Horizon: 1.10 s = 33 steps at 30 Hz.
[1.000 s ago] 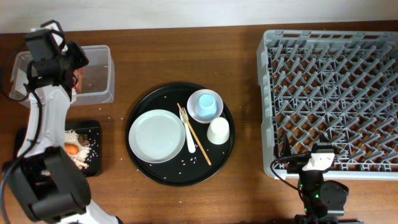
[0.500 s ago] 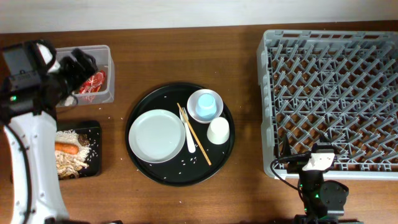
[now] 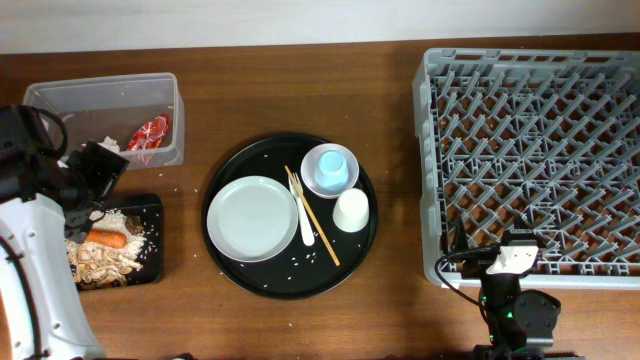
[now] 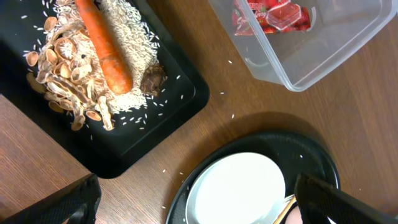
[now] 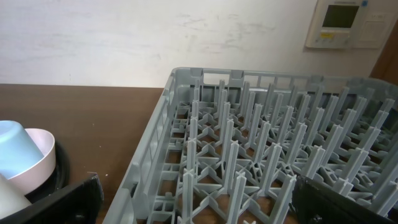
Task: Sort waste into correct bins and load items into the dishwasher rack
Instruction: 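Carry the red wrapper left and drop it into the clear bin, then move the right gripper from the rack toward the round tray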
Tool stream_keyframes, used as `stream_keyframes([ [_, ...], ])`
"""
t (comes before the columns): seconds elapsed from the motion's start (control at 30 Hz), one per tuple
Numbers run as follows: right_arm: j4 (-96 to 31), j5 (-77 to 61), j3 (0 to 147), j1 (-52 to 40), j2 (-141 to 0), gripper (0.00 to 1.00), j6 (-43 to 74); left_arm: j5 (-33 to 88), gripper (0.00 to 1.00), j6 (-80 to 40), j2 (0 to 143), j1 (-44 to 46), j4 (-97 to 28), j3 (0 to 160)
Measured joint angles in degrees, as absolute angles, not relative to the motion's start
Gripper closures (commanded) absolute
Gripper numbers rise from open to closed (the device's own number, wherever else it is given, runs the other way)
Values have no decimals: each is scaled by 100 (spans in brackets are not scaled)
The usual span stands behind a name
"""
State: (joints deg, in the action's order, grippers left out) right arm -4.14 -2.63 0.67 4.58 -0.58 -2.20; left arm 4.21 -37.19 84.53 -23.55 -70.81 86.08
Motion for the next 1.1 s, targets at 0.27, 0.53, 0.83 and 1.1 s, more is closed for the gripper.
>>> stream_keyframes([
  [0.27, -386, -399, 67, 458, -58, 1, -220, 423, 1, -3717, 8453, -2355, -7089, 8608],
  [0.53, 698, -5802, 60, 469, -67, 1, 2788, 419, 1, -3717, 8453, -2355, -7094, 8608],
  [0.83, 1911, -6069, 1114, 475, -355, 2, 4965, 401, 1, -3719, 8453, -2355, -7094, 8608],
  [1.1, -2989, -4635, 4381, 473, -2923, 1, 1780, 399, 1, -3721, 8453, -2355, -7100, 8608],
])
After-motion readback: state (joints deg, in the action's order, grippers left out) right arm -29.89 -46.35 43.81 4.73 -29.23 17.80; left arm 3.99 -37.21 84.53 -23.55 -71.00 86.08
